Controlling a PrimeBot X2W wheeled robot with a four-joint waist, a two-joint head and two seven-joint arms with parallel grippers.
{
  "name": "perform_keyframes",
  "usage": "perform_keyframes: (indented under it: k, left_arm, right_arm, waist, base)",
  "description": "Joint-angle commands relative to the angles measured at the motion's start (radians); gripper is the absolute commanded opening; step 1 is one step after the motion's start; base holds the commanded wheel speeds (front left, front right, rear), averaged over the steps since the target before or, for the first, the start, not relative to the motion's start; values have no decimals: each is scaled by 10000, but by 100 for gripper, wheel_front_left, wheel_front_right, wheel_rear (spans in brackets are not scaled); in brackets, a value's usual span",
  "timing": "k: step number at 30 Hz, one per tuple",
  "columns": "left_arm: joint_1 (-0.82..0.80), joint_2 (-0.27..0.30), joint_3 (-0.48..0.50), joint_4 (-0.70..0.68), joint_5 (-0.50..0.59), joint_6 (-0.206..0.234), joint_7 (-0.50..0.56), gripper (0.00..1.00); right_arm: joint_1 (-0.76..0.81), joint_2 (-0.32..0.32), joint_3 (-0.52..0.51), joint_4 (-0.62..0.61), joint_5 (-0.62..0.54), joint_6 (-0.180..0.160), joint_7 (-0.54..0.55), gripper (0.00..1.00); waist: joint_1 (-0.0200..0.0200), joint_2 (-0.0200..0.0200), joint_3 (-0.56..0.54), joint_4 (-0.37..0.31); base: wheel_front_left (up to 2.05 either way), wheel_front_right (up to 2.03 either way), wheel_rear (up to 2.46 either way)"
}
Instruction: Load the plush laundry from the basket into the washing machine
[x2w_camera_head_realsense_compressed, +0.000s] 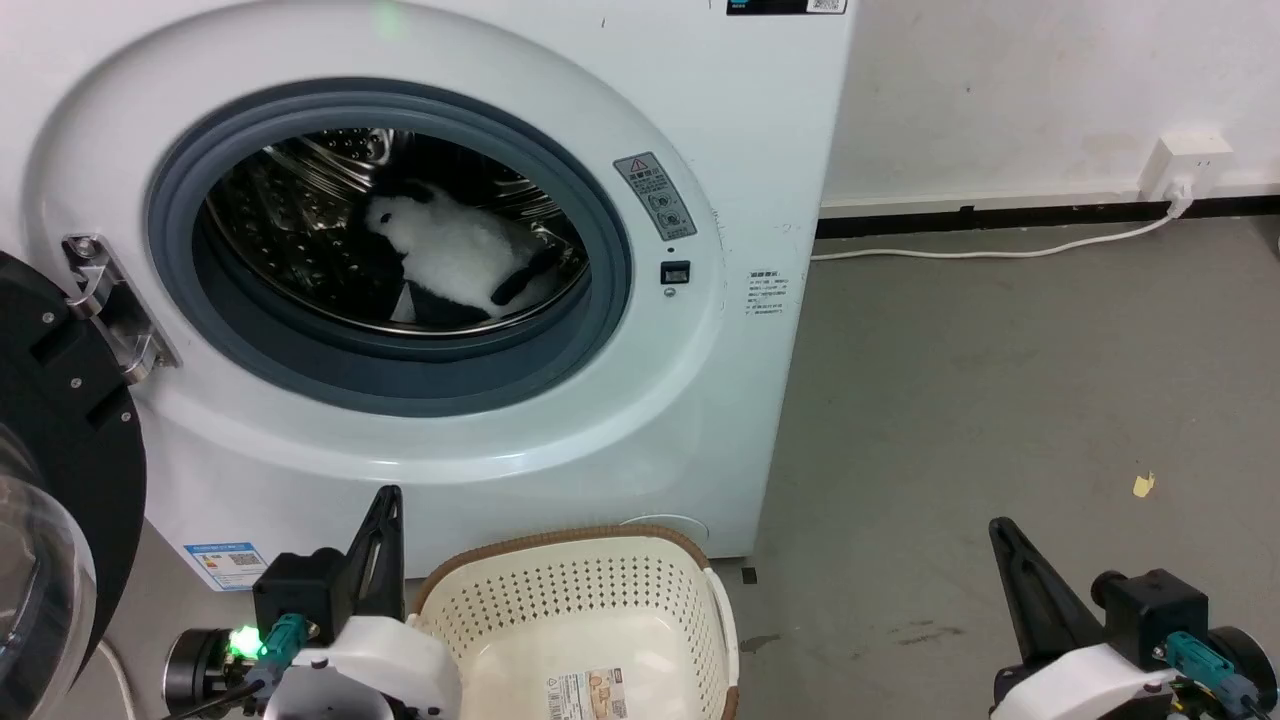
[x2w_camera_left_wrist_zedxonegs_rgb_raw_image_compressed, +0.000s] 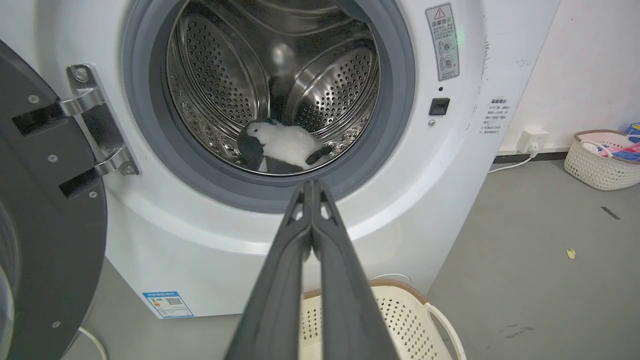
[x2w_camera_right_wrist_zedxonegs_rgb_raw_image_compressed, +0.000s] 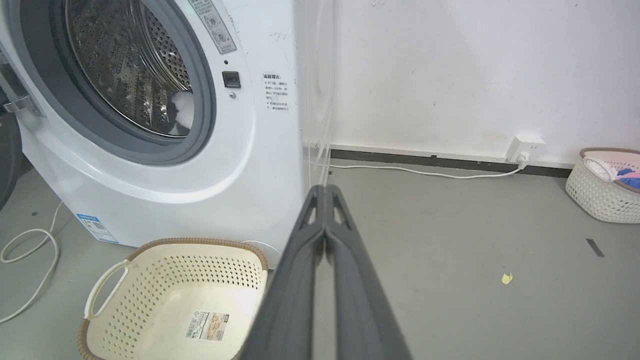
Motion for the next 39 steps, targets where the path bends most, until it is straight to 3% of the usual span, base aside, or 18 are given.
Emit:
perform_keyframes:
  k: [1, 39]
  left_arm:
    - [142, -91, 83, -109, 172, -40, 74, 0]
    - [268, -454, 557, -521, 975, -235, 557, 0]
  right_arm:
    - [-228, 17, 40, -80, -123, -6, 55, 0]
    - [-463, 20, 183, -191, -509, -7, 356, 0]
  waist:
    - [-1, 0, 5, -22]
    - [-1, 0, 57, -270]
  base:
    - [0, 0, 0]
    - [0, 0, 0]
